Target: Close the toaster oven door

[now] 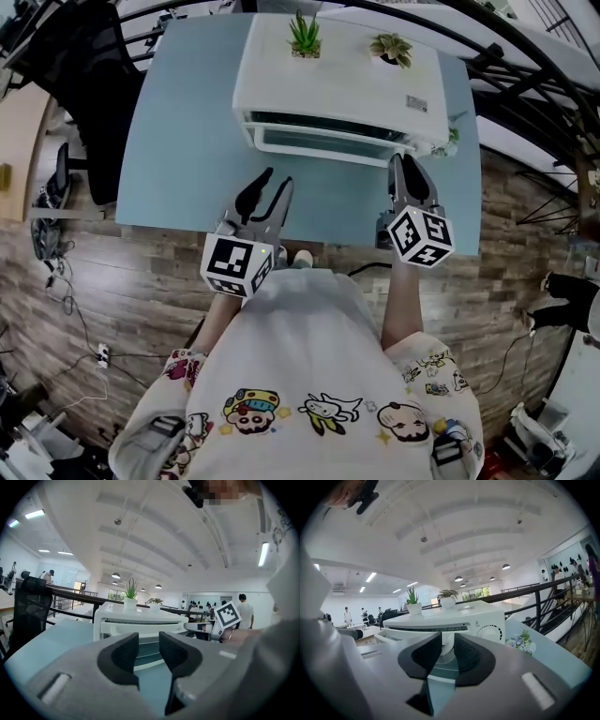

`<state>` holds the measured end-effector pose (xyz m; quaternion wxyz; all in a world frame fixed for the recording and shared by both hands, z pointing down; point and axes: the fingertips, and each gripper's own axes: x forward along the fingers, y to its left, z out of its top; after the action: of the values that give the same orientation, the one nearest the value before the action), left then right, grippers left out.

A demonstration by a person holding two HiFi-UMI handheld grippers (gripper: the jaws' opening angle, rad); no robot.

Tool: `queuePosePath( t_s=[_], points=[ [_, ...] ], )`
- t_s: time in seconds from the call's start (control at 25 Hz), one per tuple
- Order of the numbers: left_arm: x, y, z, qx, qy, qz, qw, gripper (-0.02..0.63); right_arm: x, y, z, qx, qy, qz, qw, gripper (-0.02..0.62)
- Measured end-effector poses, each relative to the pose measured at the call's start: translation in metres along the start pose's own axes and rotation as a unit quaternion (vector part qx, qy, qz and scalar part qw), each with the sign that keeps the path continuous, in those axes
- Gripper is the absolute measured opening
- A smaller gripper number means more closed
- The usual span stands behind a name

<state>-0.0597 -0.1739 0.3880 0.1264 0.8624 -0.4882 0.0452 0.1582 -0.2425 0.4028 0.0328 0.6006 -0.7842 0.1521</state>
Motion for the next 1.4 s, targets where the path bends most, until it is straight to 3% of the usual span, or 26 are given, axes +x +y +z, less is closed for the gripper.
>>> queuePosePath(
  t_s=[0.4, 0.84, 1.4],
  points=[
    [0.006, 0.012, 0.001, -0.003, 0.003, 0.014, 0.9999, 0.102, 0.022, -0.005, 0.013, 0.002, 0.004, 0.001, 1.000, 0.095],
    [0.007, 0.014, 0.002, -0.005, -0.001, 0.018, 0.9998, 0.002, 0.024, -0.005, 0.015, -0.001, -0.001, 0.006, 1.000, 0.095],
    [-0.006, 0.013, 0.008, 0.000, -0.007, 0.025, 0.9997, 0.000, 0.018, -0.001, 0.019, -0.032, -0.007, 0.014, 0.999, 0.095]
  ],
)
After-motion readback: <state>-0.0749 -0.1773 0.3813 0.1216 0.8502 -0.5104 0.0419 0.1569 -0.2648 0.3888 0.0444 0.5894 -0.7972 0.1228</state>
